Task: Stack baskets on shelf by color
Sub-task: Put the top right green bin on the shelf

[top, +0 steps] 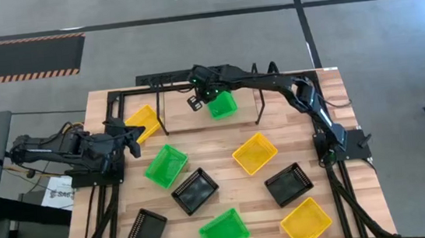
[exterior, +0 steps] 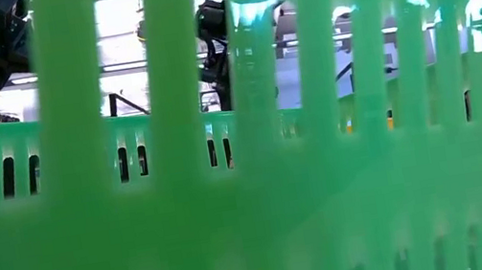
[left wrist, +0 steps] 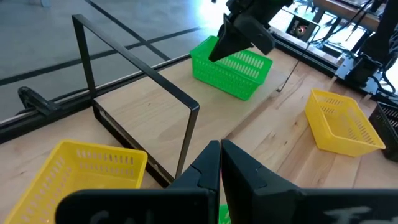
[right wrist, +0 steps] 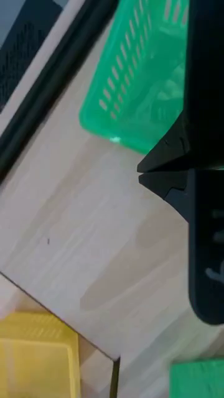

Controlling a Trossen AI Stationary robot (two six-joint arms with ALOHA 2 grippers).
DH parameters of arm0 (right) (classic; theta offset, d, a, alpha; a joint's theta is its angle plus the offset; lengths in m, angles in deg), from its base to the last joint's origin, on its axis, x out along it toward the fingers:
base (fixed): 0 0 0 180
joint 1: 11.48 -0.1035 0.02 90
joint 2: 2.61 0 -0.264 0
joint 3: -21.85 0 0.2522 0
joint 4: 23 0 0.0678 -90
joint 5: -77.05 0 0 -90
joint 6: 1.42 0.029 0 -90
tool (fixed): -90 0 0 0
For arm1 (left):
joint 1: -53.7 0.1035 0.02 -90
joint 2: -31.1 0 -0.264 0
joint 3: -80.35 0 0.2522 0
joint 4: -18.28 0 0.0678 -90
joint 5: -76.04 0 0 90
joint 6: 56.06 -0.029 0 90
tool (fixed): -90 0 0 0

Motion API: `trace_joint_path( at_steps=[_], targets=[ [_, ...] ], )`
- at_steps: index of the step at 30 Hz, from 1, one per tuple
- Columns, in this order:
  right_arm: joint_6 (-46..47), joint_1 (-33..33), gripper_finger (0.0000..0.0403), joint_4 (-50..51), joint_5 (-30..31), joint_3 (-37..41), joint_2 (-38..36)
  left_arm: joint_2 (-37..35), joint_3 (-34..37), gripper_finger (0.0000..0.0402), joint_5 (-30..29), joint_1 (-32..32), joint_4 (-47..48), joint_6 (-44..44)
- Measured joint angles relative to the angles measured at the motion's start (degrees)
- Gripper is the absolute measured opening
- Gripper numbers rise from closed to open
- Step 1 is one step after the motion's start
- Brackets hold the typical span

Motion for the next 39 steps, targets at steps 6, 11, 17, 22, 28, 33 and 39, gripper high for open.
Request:
trace_joint_path(
  at_steps=[6,11,17,22,28,33,39],
  targets=[
    [-0.73,-0.60,0.0001,-1.34,-0.96,0.00,0.00,-0.02,0.02,0.0000,0.00,0.00,-0.02,0.00],
    [-2.08,-1.57,0.0000,-1.75,-2.13,0.00,0.00,-0.02,0.00,0.0000,-0.26,0.00,-0.02,0.02],
    [-3.39,-1.77,0.0000,-1.59,-2.48,0.00,0.00,-0.01,0.00,0.0000,-0.39,-0.02,-0.02,0.04],
    [-3.76,-1.69,0.0000,-1.09,-2.44,0.00,0.00,-0.02,0.00,0.0000,-0.39,-0.02,-0.02,0.07],
    [-3.99,-1.32,0.0000,1.16,-1.28,0.07,1.52,-0.02,0.00,0.0000,-0.39,0.00,-0.04,0.10],
    [-4.66,-1.54,0.0000,3.00,-0.79,0.05,4.11,-0.02,0.00,0.0000,-0.39,0.00,-0.31,0.63],
    [-4.89,-0.97,0.0000,2.58,0.47,0.07,4.36,0.00,0.00,0.0000,-0.37,0.00,-0.28,0.98]
  ],
)
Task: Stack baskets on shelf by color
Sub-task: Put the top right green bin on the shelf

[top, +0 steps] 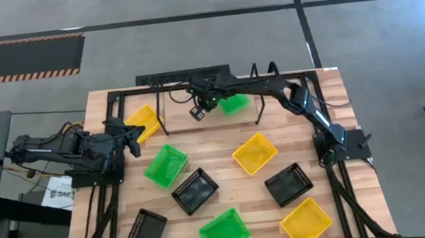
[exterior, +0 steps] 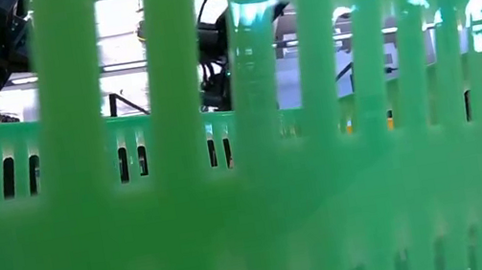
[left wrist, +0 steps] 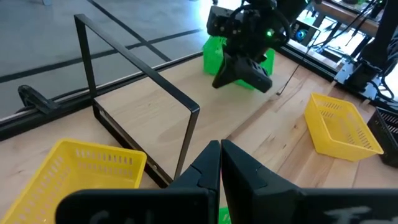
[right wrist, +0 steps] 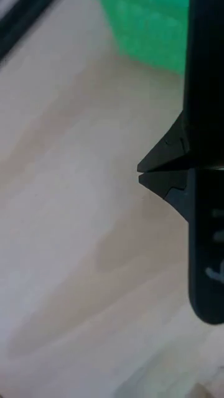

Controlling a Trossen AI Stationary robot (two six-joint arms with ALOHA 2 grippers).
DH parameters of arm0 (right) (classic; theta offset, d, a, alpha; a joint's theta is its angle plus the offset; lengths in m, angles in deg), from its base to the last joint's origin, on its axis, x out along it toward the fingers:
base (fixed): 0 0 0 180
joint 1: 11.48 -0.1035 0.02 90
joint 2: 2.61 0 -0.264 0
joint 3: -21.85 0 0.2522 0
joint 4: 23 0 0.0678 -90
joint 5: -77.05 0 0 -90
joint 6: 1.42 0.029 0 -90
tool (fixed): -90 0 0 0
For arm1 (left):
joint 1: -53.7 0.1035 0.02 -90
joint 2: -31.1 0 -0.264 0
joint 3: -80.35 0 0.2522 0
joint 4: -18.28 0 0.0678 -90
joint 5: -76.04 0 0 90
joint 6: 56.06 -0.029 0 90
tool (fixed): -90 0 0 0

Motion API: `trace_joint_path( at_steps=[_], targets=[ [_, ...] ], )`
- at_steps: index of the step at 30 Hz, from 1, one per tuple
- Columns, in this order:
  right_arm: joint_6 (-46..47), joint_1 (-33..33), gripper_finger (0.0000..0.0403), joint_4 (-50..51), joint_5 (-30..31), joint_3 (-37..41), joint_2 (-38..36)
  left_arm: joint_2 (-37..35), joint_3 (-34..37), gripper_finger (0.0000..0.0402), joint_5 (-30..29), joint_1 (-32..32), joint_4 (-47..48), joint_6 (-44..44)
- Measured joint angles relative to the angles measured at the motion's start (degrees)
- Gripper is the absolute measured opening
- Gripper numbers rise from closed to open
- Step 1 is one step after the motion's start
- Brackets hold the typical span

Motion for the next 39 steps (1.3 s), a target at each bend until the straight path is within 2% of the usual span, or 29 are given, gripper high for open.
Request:
trace_joint_path(
  at_steps=[6,15,20,26,39],
  targets=[
    [-0.44,1.69,0.0000,0.41,1.41,-0.84,-1.20,0.00,0.00,0.0000,0.00,-0.02,0.04,0.25],
    [-2.75,3.97,0.0000,5.11,4.81,-8.81,-1.32,0.00,0.00,0.0000,0.03,-0.01,0.07,0.54],
    [-6.77,4.70,0.0000,19.82,6.74,-15.65,-1.44,0.00,0.01,0.0000,0.04,0.00,0.07,0.63],
    [-8.92,4.65,0.0000,38.60,9.93,-14.34,-3.48,0.00,0.00,0.0000,0.04,-0.01,0.23,0.63],
    [-12.55,3.04,0.0000,38.72,6.46,-14.19,-3.46,0.00,0.00,0.0000,0.13,0.00,0.34,0.63]
  ],
)
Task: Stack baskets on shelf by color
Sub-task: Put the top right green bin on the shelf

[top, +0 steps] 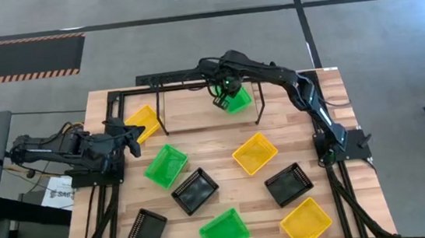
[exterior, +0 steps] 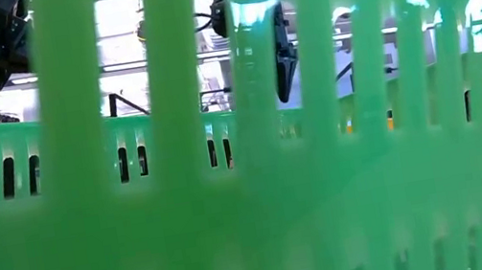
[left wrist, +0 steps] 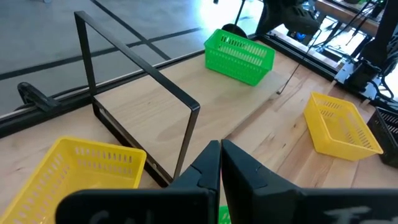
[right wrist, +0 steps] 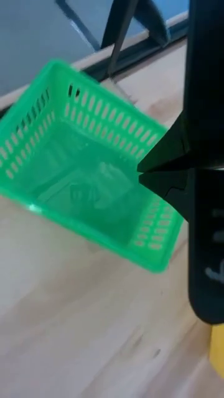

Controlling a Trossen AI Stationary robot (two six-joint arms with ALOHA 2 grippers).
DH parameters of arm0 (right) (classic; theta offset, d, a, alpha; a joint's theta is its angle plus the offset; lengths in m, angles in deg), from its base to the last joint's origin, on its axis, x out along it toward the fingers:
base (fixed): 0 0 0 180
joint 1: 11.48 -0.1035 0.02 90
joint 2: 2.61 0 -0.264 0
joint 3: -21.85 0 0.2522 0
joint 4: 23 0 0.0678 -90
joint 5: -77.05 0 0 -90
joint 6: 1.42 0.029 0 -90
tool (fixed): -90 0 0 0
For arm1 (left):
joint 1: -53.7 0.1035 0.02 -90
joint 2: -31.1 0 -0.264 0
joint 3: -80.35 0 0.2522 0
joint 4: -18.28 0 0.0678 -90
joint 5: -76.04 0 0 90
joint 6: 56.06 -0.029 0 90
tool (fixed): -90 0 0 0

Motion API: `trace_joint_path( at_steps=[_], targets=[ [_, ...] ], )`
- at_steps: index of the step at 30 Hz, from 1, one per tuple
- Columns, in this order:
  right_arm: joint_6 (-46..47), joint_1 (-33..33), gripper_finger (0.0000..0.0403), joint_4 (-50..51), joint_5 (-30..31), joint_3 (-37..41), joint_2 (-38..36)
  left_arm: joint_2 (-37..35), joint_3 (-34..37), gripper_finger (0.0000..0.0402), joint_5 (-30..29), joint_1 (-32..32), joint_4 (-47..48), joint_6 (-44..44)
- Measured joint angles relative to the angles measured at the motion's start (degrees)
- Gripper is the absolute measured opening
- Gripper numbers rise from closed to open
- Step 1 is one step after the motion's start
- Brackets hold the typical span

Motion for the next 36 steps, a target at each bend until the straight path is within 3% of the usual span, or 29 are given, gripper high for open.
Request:
trace_joint_path(
  at_steps=[16,23,27,36],
  targets=[
    [-7.04,2.11,0.0000,-0.04,-7.33,0.14,0.01,0.00,0.01,0.0000,0.00,-0.02,-0.01,-0.01],
    [-9.59,2.96,0.0000,-0.02,-9.43,7.57,0.07,0.00,0.00,0.0000,-0.02,-0.02,-0.01,-0.02],
    [-10.00,1.97,0.0000,-1.10,-6.19,11.97,0.09,0.00,0.01,0.0000,-0.02,-0.01,-0.01,-0.02],
    [-7.96,-0.04,0.0000,-2.26,-6.35,12.59,0.09,0.00,0.00,0.0000,-0.02,0.00,0.02,-0.02]
  ],
)
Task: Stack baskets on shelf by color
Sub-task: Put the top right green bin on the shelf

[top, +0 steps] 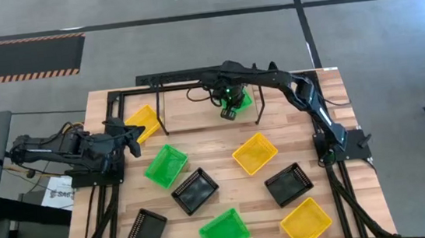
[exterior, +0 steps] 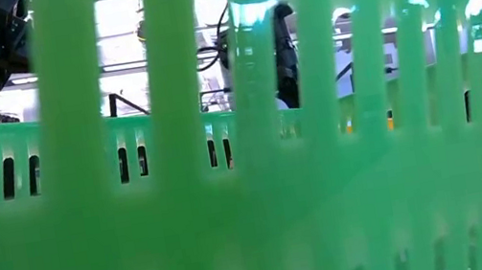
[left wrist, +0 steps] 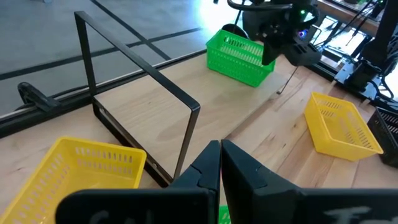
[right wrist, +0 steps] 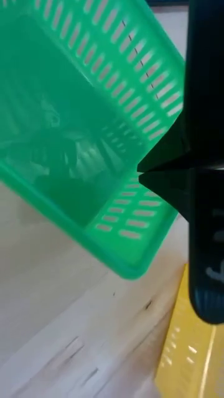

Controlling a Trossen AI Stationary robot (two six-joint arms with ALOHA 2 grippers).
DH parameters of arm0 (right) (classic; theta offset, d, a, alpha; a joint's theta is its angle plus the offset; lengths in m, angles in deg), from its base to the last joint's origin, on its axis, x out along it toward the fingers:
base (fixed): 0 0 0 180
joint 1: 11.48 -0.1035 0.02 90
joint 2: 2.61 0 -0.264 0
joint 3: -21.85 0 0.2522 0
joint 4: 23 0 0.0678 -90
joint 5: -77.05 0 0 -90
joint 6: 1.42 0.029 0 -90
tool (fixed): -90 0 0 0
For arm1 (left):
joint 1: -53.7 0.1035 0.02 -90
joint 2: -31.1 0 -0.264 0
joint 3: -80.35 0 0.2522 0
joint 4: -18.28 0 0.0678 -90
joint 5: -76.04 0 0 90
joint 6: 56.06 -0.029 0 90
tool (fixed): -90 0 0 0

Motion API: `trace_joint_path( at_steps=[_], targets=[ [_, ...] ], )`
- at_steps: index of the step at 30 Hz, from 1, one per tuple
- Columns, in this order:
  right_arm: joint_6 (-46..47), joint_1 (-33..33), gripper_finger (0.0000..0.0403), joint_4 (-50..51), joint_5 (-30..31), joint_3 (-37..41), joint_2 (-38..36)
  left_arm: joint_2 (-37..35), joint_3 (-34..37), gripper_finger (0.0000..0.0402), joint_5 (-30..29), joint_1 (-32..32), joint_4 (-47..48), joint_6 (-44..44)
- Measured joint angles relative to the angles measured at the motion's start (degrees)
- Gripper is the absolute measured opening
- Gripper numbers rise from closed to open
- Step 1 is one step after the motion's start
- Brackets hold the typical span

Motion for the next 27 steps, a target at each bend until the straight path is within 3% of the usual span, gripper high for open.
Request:
trace_joint_path(
  at_steps=[20,24,27],
  targets=[
    [12.78,-5.71,0.0000,-11.35,-2.04,0.00,0.00,0.00,0.00,0.0000,0.85,-0.01,0.37,0.00],
    [13.36,-5.30,0.0000,-11.70,-1.49,0.00,-0.02,0.00,0.00,0.0000,1.03,0.00,0.39,0.00],
    [14.55,-4.40,0.0000,-11.55,2.42,0.00,-0.02,0.00,0.00,0.0000,1.20,-0.01,0.41,-0.01]
  ],
)
